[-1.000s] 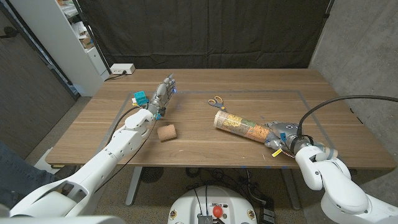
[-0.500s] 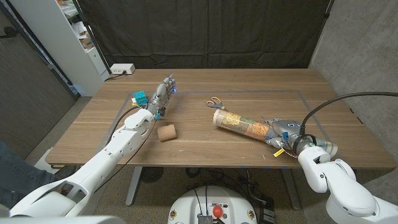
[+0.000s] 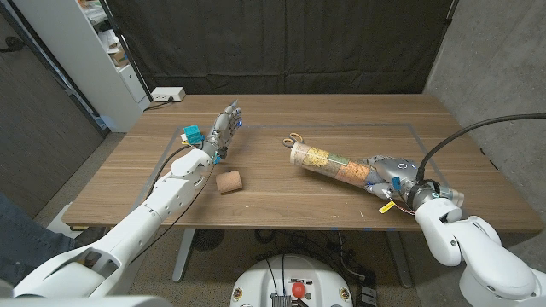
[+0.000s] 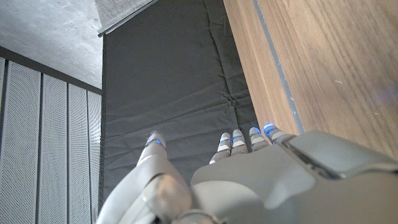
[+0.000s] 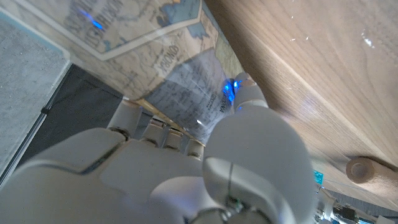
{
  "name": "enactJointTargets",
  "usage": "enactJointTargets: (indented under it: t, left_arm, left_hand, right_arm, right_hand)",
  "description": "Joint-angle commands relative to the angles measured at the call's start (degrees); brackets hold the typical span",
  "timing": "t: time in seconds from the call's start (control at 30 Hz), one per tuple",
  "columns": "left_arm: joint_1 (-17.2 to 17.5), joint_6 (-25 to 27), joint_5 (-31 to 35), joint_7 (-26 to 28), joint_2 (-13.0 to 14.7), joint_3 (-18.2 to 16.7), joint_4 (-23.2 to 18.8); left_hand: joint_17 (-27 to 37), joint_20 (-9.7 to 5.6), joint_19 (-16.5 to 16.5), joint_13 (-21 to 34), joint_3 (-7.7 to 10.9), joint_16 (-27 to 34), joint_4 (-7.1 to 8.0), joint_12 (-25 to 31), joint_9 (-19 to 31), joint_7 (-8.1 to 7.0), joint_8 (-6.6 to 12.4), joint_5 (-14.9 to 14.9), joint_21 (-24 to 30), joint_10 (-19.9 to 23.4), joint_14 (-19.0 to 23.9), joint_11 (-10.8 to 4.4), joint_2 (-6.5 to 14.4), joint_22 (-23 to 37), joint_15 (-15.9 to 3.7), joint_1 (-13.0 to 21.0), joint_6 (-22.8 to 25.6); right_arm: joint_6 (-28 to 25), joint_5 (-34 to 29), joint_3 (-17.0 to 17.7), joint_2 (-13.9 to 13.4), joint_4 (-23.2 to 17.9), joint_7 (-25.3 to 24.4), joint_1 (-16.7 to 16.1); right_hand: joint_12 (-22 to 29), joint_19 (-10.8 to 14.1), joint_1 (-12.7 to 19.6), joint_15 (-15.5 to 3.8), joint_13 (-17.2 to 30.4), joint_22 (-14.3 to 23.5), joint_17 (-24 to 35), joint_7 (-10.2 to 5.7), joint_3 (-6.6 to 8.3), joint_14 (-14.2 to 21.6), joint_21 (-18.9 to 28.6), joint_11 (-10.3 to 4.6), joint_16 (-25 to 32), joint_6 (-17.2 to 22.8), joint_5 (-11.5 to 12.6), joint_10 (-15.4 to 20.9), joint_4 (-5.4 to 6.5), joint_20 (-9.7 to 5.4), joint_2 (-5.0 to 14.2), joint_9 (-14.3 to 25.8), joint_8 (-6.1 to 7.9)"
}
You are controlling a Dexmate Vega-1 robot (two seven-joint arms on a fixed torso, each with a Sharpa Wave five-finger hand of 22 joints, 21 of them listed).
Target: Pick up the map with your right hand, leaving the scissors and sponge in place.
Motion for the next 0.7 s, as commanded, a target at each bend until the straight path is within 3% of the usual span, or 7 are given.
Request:
enactJointTargets:
  t: [0.03, 0.7]
  left_arm:
    - [-0.09, -0.43, -0.2, -0.42, -0.2, 0.02, 0.29]
    - [-0.44, -0.6, -0.47, -0.98, -0.12, -0.19, 0.84]
  left_hand:
    - [0.22, 0.34, -1.6, 0.1, 0.12, -0.1, -0.15, -0.07, 0.31, 0.0, 0.16, 0.06, -0.11, 0.11, 0.24, 0.13, 0.54, 0.11, 0.23, 0.02, 0.23]
    - [0.23, 0.31, -1.65, 0.12, 0.08, -0.14, -0.2, -0.07, 0.32, 0.07, 0.14, 0.06, -0.13, 0.13, 0.16, 0.15, 0.61, 0.12, 0.25, 0.01, 0.28]
  right_arm:
    - [-1.8, 2.15, 3.15, -4.06, -3.48, -2.45, -2.63]
    - [-5.87, 7.36, 7.54, -8.73, -7.26, -6.23, -4.83]
  right_hand:
    - [0.15, 0.49, 0.9, 0.03, 0.26, 0.07, 0.37, -0.15, 0.63, 0.59, 0.26, 0.13, 0.33, 0.99, -0.3, 0.58, -0.01, -0.27, 0.28, 0.18, 0.2]
    - [0.14, 1.01, 1.22, 0.06, 0.77, 0.07, 0.86, 0.88, 0.79, 1.14, 0.24, 0.26, 0.42, 1.38, -1.22, 0.71, 0.01, -0.31, 0.33, 0.19, -0.1]
